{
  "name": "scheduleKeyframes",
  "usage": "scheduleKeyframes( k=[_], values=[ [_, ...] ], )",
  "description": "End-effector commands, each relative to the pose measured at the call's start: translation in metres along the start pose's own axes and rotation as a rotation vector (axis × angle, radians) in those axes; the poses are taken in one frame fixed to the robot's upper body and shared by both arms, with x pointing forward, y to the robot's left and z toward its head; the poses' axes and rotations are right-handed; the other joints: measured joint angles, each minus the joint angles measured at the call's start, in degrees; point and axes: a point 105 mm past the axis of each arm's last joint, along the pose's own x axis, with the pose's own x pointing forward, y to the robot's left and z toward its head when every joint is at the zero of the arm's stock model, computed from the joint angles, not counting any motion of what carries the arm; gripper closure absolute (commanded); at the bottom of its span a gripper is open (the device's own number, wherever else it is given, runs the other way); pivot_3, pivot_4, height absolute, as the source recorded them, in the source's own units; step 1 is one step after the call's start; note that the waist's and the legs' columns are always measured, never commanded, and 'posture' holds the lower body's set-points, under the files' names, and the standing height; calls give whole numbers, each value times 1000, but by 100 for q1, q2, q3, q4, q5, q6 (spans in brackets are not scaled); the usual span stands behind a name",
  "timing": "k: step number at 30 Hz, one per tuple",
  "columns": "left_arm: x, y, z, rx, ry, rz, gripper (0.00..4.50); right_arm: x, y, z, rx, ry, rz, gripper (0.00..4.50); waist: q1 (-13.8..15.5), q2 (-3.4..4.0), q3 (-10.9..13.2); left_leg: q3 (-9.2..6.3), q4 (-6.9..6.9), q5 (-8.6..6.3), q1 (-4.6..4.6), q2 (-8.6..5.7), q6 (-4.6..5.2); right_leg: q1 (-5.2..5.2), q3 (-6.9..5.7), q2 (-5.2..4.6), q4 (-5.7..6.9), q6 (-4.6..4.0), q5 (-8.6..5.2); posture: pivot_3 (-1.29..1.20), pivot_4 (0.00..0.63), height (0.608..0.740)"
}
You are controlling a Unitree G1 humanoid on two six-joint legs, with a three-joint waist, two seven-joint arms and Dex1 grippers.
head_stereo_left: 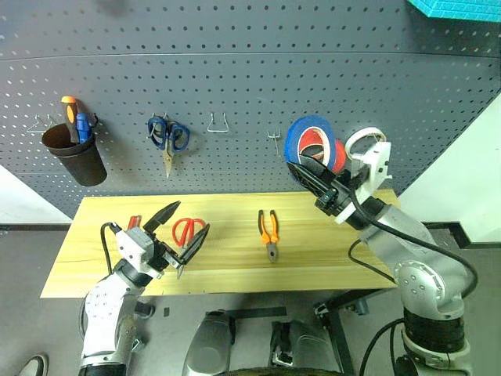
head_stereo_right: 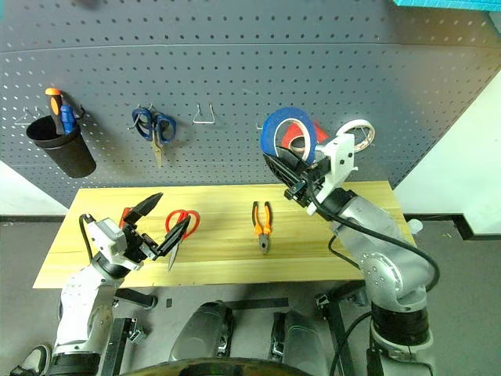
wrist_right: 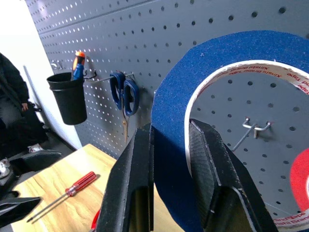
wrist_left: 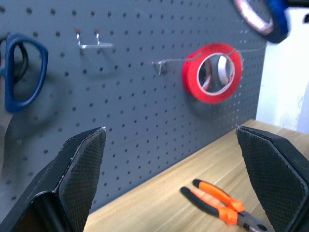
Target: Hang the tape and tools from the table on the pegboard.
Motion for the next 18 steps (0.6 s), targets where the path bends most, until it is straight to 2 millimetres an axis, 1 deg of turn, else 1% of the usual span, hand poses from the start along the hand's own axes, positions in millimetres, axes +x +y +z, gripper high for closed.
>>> scheduleKeyframes(
  k=[1,5,7,11,14,18],
  values=[
    [-5,-9,8,-1,-21,-33,0,8,-4,11,-47,-52,-22,3832,-2,-1,-9,0,0,0,4,0,0,3,1,0,0,1,0,348,61,676],
    [-8,-13,8,-6,-10,-35,0,15,-12,7,-57,-50,-50,3832,46,-2,-12,-1,1,0,33,0,0,29,1,1,0,1,0,359,61,676],
    [-7,-12,7,-5,-4,-28,0,18,-15,6,-62,-49,-63,3834,117,2,-25,0,1,0,42,1,0,35,1,2,1,1,0,360,61,676],
    [-4,-12,6,-6,-3,-23,0,26,-19,-2,-62,-34,-86,3834,159,2,-34,-1,1,0,45,2,0,37,1,5,3,0,0,360,67,676],
    [-1,-12,6,-5,-4,-24,0,29,-17,-8,-50,-24,-87,3835,168,2,-35,0,1,0,42,2,0,36,1,4,2,-1,0,361,70,676],
    [0,-11,6,-3,1,-23,0,30,-5,-24,-19,15,-67,3835,167,2,-35,0,1,0,40,2,1,35,1,2,1,0,1,363,73,676]
  ],
)
